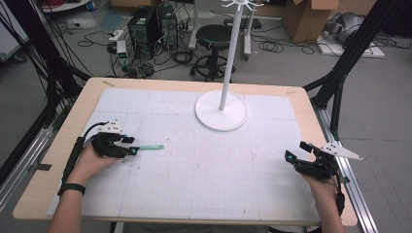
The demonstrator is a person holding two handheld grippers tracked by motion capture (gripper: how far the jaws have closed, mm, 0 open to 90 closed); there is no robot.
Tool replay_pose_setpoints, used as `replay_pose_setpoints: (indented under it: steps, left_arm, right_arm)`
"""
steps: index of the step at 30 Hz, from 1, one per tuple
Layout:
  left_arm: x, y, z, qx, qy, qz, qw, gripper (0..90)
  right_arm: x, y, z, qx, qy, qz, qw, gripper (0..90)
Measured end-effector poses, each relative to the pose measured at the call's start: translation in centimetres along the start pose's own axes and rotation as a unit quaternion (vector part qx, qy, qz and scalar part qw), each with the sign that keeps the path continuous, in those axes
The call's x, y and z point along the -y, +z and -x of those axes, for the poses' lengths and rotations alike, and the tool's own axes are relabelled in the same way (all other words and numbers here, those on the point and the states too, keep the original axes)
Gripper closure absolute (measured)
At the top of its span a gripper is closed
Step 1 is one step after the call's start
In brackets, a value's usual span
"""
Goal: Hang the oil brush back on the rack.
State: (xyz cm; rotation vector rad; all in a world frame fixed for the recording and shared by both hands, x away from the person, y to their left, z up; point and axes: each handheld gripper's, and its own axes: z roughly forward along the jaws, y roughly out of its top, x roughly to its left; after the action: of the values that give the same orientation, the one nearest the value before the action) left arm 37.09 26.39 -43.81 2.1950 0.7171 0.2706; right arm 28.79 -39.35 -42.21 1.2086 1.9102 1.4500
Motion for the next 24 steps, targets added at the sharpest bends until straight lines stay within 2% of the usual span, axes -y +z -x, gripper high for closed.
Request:
replay_pose_setpoints:
  steps: [1, 2, 6, 8, 11, 13, 15, 21, 24]
  left_arm:
    - [0.03, 0.07, 0.0, 0.001, 0.0, -0.002, 1.0, 50.5]
    - [0.1, 0.23, -0.03, 0.001, -0.001, -0.01, 0.9999, 54.4]
    - [0.2, 0.24, -0.21, -0.002, -0.007, -0.011, 0.9999, 58.9]
    - [0.24, 0.14, -0.35, -0.006, -0.014, -0.012, 0.9998, 65.7]
    - [0.24, 0.15, -0.26, -0.008, -0.011, -0.013, 0.9998, 66.8]
    - [0.22, 0.15, -0.13, -0.006, -0.006, -0.015, 0.9999, 70.7]
    - [0.14, 0.15, 0.18, -0.01, 0.006, -0.019, 0.9998, 74.0]
    - [0.13, 0.14, 0.31, -0.012, 0.007, -0.019, 0.9997, 75.1]
    - [0.07, 0.09, 0.46, -0.011, 0.017, -0.022, 0.9995, 76.6]
  right_arm:
    - [0.0, 0.0, 0.0, 0.0, 0.0, 0.0, 1.0, 18.6]
    - [0.0, 0.01, 0.0, 0.0, -0.001, 0.0, 1.0, 18.6]
    - [0.01, 0.02, 0.01, -0.001, -0.001, 0.0, 1.0, 18.7]
    - [0.03, 0.03, -0.02, -0.002, 0.003, -0.003, 1.0, 18.7]
    - [0.05, 0.07, 0.02, -0.001, 0.001, -0.004, 1.0, 18.7]
    - [0.04, 0.1, -0.04, -0.002, 0.002, -0.004, 1.0, 18.7]
    - [0.03, 0.14, 0.01, -0.003, -0.003, -0.002, 1.0, 18.7]
    - [0.0, 0.0, 0.0, -0.004, 0.002, 0.002, 1.0, 18.7]
    - [-0.01, -0.05, 0.04, -0.004, 0.003, 0.001, 1.0, 18.7]
